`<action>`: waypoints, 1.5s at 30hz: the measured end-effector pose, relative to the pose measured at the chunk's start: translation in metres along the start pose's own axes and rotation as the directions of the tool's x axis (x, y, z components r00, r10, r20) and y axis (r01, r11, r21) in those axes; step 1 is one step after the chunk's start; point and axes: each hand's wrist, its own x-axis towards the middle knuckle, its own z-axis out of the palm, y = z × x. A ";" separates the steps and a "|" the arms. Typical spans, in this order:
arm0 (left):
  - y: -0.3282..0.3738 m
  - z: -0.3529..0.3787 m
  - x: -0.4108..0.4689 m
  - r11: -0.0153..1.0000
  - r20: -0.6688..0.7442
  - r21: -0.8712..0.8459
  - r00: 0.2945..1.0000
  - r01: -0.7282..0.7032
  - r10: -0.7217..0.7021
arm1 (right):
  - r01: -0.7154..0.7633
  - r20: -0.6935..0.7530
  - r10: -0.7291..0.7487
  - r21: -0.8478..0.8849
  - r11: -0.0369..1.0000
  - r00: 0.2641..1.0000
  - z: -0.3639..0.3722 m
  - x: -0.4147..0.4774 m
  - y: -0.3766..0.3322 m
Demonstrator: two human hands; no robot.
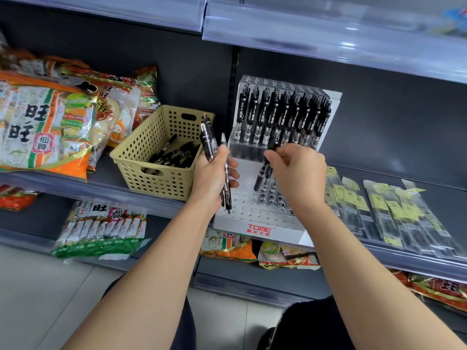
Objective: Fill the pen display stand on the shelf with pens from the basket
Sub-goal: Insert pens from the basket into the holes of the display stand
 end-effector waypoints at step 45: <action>-0.005 -0.001 0.008 0.999 -0.049 0.004 0.998 -0.040 0.040 | -0.010 0.292 0.156 -0.447 0.894 0.943 0.019 0.003 -0.013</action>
